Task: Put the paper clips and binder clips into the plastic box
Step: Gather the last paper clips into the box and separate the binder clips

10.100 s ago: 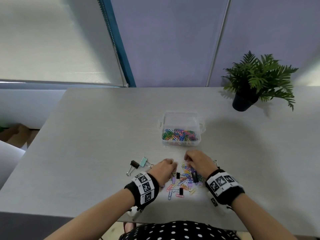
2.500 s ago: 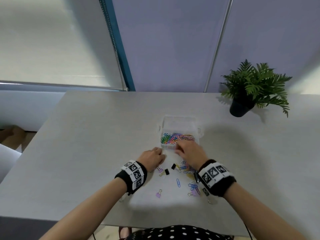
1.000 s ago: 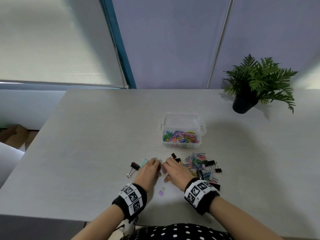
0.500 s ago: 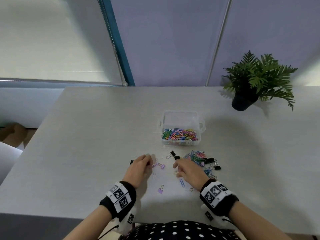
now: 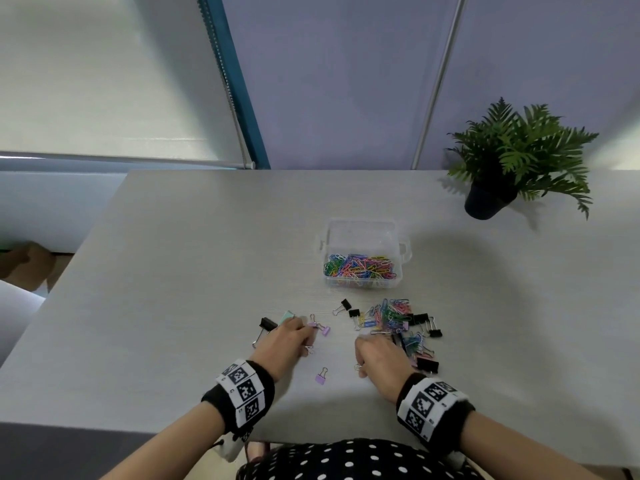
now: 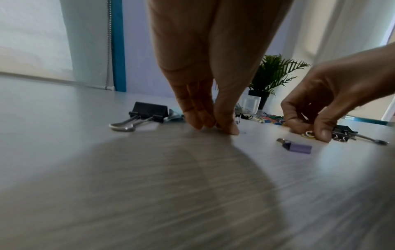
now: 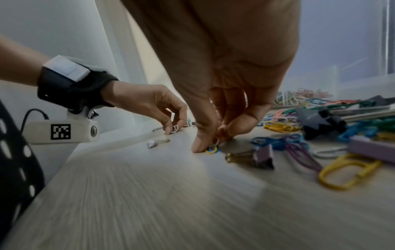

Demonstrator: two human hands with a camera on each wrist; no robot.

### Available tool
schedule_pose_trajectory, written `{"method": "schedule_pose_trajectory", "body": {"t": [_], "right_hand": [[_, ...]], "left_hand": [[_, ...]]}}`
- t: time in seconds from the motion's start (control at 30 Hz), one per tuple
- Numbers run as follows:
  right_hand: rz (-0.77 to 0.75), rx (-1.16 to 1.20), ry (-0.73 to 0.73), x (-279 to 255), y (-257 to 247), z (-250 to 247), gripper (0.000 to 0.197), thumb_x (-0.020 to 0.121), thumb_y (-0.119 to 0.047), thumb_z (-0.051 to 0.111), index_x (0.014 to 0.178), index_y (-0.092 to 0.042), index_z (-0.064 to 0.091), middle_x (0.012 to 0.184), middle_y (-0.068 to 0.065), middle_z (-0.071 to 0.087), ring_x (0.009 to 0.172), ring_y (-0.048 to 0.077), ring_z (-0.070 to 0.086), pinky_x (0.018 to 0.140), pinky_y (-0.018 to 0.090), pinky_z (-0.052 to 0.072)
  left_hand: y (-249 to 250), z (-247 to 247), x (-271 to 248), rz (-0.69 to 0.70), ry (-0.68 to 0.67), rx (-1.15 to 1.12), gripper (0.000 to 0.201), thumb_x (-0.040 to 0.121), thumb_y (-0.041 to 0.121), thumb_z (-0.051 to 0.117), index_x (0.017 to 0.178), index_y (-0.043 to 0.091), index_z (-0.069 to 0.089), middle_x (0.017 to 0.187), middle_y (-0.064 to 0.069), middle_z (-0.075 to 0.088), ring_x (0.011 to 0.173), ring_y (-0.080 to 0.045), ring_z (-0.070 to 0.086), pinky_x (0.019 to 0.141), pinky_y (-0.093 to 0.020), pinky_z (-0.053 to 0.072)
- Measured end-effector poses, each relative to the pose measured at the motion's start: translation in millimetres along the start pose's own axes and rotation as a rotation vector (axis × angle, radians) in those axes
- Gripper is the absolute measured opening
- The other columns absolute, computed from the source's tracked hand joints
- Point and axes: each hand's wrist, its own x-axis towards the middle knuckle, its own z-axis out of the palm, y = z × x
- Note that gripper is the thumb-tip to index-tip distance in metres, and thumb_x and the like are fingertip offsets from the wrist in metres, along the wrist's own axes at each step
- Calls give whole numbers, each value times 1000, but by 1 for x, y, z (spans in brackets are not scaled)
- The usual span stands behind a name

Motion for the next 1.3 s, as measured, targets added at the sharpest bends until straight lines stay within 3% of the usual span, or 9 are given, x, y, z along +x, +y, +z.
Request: {"method": "schedule_pose_trajectory", "body": {"t": [0.2,0.33,0.5,0.6,0.7,0.83,1.07,1.2,1.3], "right_hand": [[-154,-88,-17,-4,0,-3,12,86,-5,53,98,-4,52,109,11,54,94,18,36,73,27,24],[-224,-102,7,-9,1,-8,11,85,2,49,90,-9,50,100,10,57,94,22,46,68,29,30],[20,125,176,-7,30,-37,7,89,-10,48,89,-15,53,92,5,57,80,19,53,67,24,41],[152,136,256,-2,44,-55,17,87,-11,52,102,-16,57,100,8,56,92,26,57,80,36,46],[145,121,264,10,43,-58,34,87,-8,51,119,-19,53,111,9,55,102,26,56,88,37,45],[44,9,197,27,38,-51,28,89,-8,45,114,-16,53,119,8,56,114,25,50,91,38,44],[-43,-258,130,33,35,-45,20,93,-7,40,109,-4,50,116,13,50,114,25,45,85,35,42],[-94,-127,98,36,43,-44,14,86,-1,47,95,-7,55,110,11,51,108,24,43,80,31,39],[-39,163,129,36,48,-47,24,80,2,56,72,-19,48,89,4,53,84,17,51,66,17,38]], "left_hand": [[13,1,2,33,-46,201,20,92,12,47,110,16,52,119,-5,52,114,-22,49,84,-34,48],[41,-1,17,81,-30,91,8,92,17,48,100,16,48,106,-2,55,99,-21,55,80,-30,49],[71,-1,62,15,27,-32,24,88,11,55,112,13,51,118,-8,56,101,-24,58,90,-37,51],[86,10,79,-12,5,44,26,87,5,53,113,7,51,119,-12,54,110,-27,53,93,-38,49],[92,18,82,-8,-8,147,28,91,8,47,119,0,49,122,-16,51,119,-28,44,94,-40,48],[85,20,78,-15,-28,182,31,92,7,47,122,0,49,123,-16,48,122,-29,39,96,-42,46],[60,5,67,-58,3,-39,16,87,12,55,101,5,59,107,-13,53,103,-29,50,88,-38,46],[48,-17,61,-120,26,-278,6,85,11,60,83,8,55,88,-10,58,84,-22,54,73,-27,39],[38,-26,58,-208,12,-517,7,88,4,56,92,9,57,90,-15,69,78,-19,63,64,-22,49]]}}
